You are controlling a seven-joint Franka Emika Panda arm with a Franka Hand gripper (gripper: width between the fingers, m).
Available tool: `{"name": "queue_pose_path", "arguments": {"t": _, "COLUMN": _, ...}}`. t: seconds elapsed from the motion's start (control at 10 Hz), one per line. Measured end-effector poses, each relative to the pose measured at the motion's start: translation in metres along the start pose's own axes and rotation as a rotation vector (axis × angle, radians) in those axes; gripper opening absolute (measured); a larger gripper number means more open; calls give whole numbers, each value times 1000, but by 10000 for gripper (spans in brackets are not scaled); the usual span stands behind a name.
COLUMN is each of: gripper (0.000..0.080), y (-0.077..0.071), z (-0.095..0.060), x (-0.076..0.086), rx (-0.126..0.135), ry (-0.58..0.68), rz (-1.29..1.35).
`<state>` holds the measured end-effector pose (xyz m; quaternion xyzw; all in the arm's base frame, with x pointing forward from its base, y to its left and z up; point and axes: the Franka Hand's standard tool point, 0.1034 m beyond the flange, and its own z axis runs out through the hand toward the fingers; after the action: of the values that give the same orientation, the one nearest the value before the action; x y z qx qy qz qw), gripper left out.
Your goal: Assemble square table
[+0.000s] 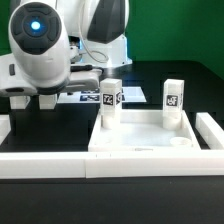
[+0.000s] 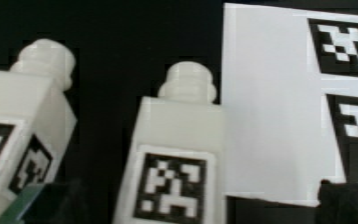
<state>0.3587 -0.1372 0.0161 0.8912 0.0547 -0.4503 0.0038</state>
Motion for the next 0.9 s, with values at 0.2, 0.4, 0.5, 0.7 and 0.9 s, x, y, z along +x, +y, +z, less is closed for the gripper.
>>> {"name": "queue_pose_path", "arguments": {"t": 0.2, "gripper": 648, "y": 2, "z": 3, "x": 0, "rx": 1, "ry": -7, "rz": -15}}
{"name": "queue_pose_path", "arguments": {"t": 0.4, "gripper": 648, "y": 2, "z": 3, "x": 0, "rx": 0, "ry": -7, "rz": -17}}
{"name": "queue_pose_path", "arguments": {"t": 0.5, "gripper": 556, "y": 1, "z": 3, "x": 0, "rx": 0, "ry": -7, "rz": -18}}
{"name": "queue_pose_path", "arguments": {"t": 0.7, "gripper": 344, "y": 1, "z": 3, "x": 0, "rx": -1, "ry": -7, "rz": -20}}
{"name": "queue_pose_path", "arguments": {"t": 0.9, "gripper": 287, "y": 1, "z": 3, "x": 1, "rx": -2, "ry": -7, "rz": -21}}
